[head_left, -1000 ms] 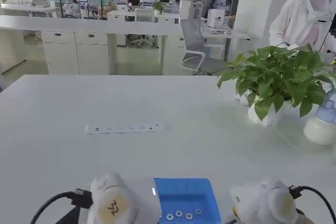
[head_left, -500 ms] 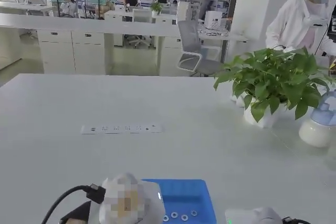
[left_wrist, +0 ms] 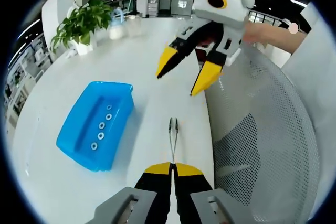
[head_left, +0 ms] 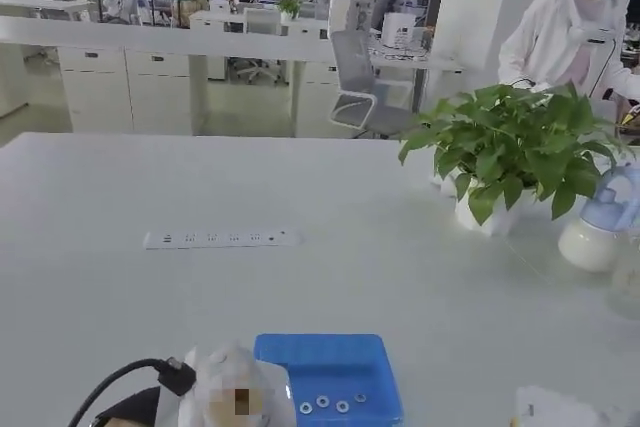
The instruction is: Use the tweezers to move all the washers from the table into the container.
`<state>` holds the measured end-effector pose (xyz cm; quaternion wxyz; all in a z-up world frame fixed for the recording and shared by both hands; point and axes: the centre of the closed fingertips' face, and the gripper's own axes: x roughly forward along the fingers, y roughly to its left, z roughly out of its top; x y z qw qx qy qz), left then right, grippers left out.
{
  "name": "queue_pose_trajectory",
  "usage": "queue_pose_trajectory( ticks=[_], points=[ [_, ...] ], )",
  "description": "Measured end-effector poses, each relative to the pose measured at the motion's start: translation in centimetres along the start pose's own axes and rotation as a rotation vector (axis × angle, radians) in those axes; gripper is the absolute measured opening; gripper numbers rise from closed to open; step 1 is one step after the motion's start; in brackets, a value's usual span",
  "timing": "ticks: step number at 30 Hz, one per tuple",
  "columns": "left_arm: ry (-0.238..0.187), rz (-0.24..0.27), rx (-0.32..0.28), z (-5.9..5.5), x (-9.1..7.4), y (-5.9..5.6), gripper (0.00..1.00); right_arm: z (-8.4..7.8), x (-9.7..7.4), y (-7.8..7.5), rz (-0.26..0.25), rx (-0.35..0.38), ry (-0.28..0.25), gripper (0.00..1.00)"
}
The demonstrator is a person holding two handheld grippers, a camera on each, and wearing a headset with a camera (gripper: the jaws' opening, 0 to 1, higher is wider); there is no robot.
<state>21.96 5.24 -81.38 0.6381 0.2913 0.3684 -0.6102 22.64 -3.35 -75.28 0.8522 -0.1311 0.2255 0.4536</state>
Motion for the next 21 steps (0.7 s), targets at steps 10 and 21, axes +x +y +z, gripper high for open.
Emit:
queue_pose_trajectory(
  ticks=[10,21],
  points=[
    [0.111,-0.009,-0.011,-1.8,1.4,0.1,0.0,0.4,-5.2,-1.6,-0.214,0.102,-0.053,0.31],
    [0.212,-0.023,-0.029,-3.5,2.3,-0.1,0.0,1.3,-6.8,-2.2,-0.314,0.141,-0.091,0.34]
  ],
)
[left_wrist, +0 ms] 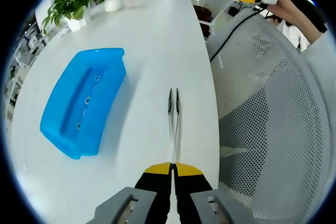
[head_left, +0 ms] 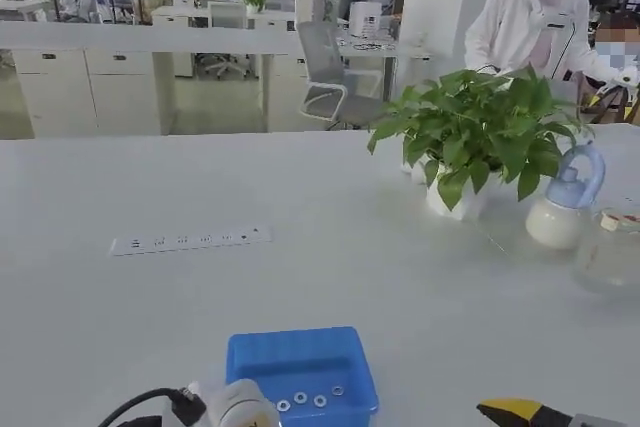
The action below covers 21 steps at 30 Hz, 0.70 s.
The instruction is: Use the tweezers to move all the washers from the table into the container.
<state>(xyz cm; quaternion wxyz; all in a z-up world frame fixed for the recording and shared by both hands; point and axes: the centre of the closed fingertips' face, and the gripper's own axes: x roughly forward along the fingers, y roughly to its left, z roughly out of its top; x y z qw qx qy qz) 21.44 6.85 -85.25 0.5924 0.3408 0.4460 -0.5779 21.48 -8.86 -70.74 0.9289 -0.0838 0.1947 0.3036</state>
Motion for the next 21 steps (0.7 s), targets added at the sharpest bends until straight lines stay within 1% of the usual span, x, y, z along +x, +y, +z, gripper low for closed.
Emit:
queue_pose_trajectory(
  ticks=[3,5,7,9,11,13,15,17,21],
  points=[
    [0.019,-0.001,0.007,-0.3,0.1,-0.1,0.0,0.2,-0.4,0.1,-0.004,0.009,-0.008,0.34],
    [0.029,-0.004,0.008,-0.5,0.3,-0.2,0.0,0.2,-0.8,0.3,-0.005,0.033,-0.016,0.34],
    [0.04,-0.005,0.009,-0.7,0.4,-0.2,0.0,0.6,-1.3,0.5,-0.014,0.05,-0.037,0.33],
    [0.054,-0.007,0.006,-0.9,0.5,-0.2,0.0,1.0,-2.0,0.8,-0.024,0.067,-0.07,0.33],
    [0.061,-0.007,0.004,-0.9,0.6,-0.3,0.0,1.0,-2.6,1.0,-0.033,0.062,-0.079,0.32],
    [0.072,-0.01,0.005,-1.0,0.7,-0.4,0.0,0.9,-2.7,0.8,-0.039,0.056,-0.082,0.32],
    [0.077,-0.011,0.014,-1.0,0.8,-0.5,0.0,0.9,-2.7,0.8,-0.035,0.057,-0.085,0.32],
    [0.09,-0.007,0.021,-1.2,0.8,-0.6,0.0,0.9,-2.7,0.8,-0.036,0.058,-0.086,0.32],
    [0.098,0.002,0.016,-1.4,0.9,-0.8,0.0,0.8,-2.6,0.8,-0.031,0.052,-0.084,0.33]
  ],
)
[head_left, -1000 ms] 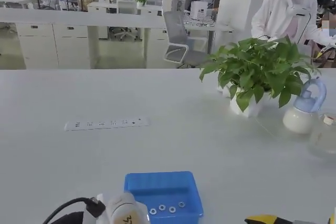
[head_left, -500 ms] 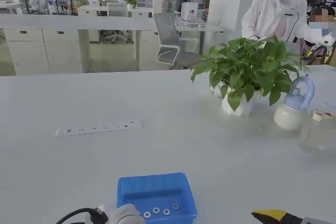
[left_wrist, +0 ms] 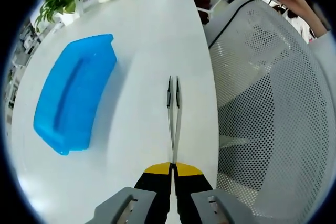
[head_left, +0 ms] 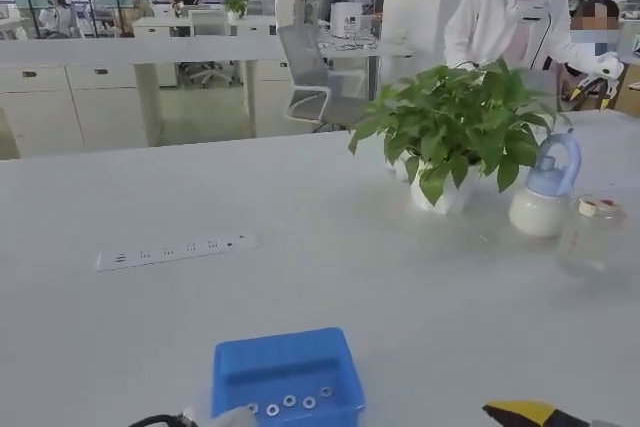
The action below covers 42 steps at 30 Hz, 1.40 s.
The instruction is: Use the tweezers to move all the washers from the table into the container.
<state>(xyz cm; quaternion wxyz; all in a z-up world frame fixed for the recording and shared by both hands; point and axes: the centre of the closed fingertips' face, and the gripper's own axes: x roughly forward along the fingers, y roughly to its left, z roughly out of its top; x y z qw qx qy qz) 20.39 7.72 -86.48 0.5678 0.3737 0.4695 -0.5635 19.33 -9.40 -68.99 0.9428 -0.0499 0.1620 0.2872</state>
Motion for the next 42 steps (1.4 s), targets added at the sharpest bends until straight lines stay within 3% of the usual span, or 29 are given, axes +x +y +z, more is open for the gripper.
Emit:
queue_pose_trajectory(
  ticks=[8,11,13,15,17,23,26,27,30,35,39,42],
  points=[
    [0.035,0.034,0.027,-0.7,-0.1,0.0,0.0,0.0,0.1,0.2,0.029,-0.008,-0.002,0.33],
    [0.045,0.057,-0.017,-1.1,-0.2,0.0,0.03,-0.3,0.3,0.2,0.051,-0.012,0.01,0.33],
    [0.023,0.072,-0.059,-1.2,-0.4,0.0,0.09,-1.0,0.6,0.2,0.065,-0.022,0.045,0.33],
    [-0.009,0.095,-0.108,-1.3,-0.8,0.0,0.16,-1.0,0.8,0.1,0.072,-0.019,0.047,0.35],
    [-0.068,0.123,-0.172,-1.3,-1.4,0.1,0.23,-0.8,1.2,0.0,0.087,-0.003,0.039,0.36],
    [-0.332,0.21,-0.436,-1.0,-4.4,0.4,0.41,-0.5,2.7,-0.5,0.11,0.015,0.042,0.41],
    [-0.417,0.322,-0.475,-1.5,-6.2,1.1,0.44,-0.2,3.1,-0.6,0.118,0.025,0.029,0.45],
    [-0.428,0.343,-0.482,-1.6,-6.5,1.2,0.46,-0.1,3.3,-0.8,0.115,0.032,0.02,0.45],
    [-0.515,0.427,-0.534,-1.7,-8.2,1.5,0.51,0.2,3.4,-1.0,0.112,0.05,0.001,0.49],
    [-0.745,0.554,-0.644,-1.1,-12.1,1.9,0.64,0.3,3.5,-1.3,0.111,0.074,-0.014,0.55],
    [-0.867,0.659,-0.688,-1.4,-14.9,2.2,0.75,0.5,3.4,-1.7,0.099,0.084,-0.032,0.6],
    [-0.996,0.726,-0.738,-1.5,-17.2,2.2,0.83,1.0,3.3,-1.8,0.097,0.116,-0.07,0.62]
  ],
)
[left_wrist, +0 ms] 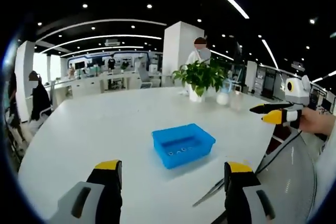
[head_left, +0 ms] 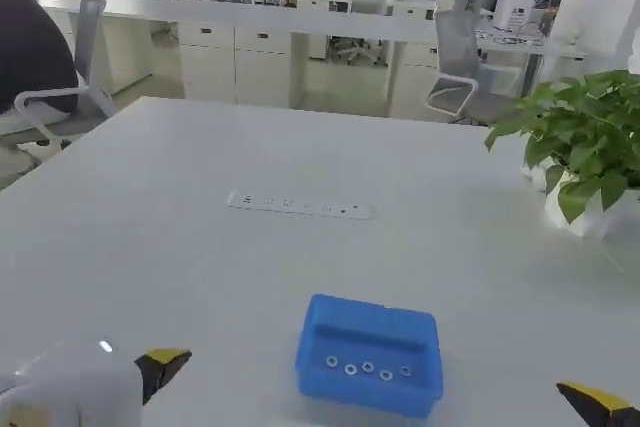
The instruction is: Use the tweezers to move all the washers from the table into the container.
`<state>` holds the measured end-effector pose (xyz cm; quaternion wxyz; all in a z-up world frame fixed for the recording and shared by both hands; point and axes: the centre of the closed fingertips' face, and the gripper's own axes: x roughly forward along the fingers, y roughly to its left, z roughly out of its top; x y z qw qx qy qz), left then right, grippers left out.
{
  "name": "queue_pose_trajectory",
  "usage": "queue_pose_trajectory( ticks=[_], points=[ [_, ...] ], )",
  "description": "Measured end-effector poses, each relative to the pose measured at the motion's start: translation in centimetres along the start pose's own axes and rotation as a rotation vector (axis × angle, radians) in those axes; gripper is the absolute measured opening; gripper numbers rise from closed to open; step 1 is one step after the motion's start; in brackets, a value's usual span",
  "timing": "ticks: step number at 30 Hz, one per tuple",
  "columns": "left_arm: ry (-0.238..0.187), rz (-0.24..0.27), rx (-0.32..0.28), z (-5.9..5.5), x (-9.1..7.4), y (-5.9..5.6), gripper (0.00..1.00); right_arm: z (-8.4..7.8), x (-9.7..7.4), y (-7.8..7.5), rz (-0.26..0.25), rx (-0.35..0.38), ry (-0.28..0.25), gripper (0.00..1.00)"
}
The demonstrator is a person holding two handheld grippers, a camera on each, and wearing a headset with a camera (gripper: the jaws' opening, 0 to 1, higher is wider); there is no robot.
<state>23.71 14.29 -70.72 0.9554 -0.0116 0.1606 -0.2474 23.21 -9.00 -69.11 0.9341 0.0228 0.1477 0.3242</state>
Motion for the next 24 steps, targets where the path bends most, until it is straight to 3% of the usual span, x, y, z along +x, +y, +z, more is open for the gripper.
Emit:
queue_pose_trajectory(
  ticks=[3,8,12,15,24],
  points=[
    [-0.094,0.034,-0.027,1.4,-0.8,0.4,0.89,0.6,0.0,0.2,0.004,0.021,-0.035,0.64],
    [-0.182,0.041,-0.062,2.3,-1.3,0.1,0.99,1.4,0.2,-0.1,-0.024,0.047,-0.079,0.74],
    [-0.191,0.052,-0.064,2.3,-1.2,0.2,0.99,1.7,0.4,-0.8,-0.062,0.076,-0.103,0.84],
    [-0.171,0.054,-0.043,2.1,-1.0,0.1,0.99,1.7,0.7,-1.3,-0.094,0.103,-0.127,0.9],
    [-0.165,0.054,-0.049,2.2,-1.2,0.2,0.99,1.2,1.5,-1.5,-0.108,0.094,-0.112,0.99]
  ],
)
